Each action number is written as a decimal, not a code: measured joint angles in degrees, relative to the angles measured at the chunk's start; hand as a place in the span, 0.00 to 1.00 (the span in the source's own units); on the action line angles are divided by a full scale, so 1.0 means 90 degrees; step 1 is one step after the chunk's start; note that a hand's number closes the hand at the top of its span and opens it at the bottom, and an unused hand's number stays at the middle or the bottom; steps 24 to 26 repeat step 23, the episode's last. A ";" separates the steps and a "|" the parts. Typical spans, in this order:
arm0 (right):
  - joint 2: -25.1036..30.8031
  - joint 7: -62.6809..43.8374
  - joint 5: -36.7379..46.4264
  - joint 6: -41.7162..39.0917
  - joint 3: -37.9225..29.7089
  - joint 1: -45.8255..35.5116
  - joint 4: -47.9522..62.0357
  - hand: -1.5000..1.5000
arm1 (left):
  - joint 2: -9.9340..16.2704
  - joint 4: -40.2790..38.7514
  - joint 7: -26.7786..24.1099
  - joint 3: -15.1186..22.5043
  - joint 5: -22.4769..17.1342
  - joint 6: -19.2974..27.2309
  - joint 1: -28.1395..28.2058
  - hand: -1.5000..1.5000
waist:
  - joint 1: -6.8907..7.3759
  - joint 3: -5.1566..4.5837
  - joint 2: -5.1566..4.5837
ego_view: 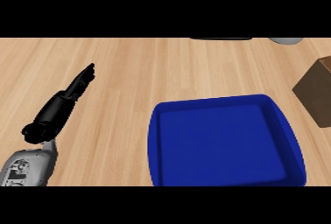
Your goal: Pick the lemon from the tray and place it in the cardboard box
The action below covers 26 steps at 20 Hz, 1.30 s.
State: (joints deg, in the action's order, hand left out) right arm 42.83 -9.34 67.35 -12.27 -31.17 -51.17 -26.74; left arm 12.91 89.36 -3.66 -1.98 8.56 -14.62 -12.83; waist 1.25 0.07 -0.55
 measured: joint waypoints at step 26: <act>0.0525 0.2186 -0.3703 0.0743 -0.3469 -0.0082 0.0707 0.00 | -0.0061 -0.0047 -0.0063 -0.0032 0.0074 0.0030 0.0023 0.50 | -0.0073 0.0013 0.0013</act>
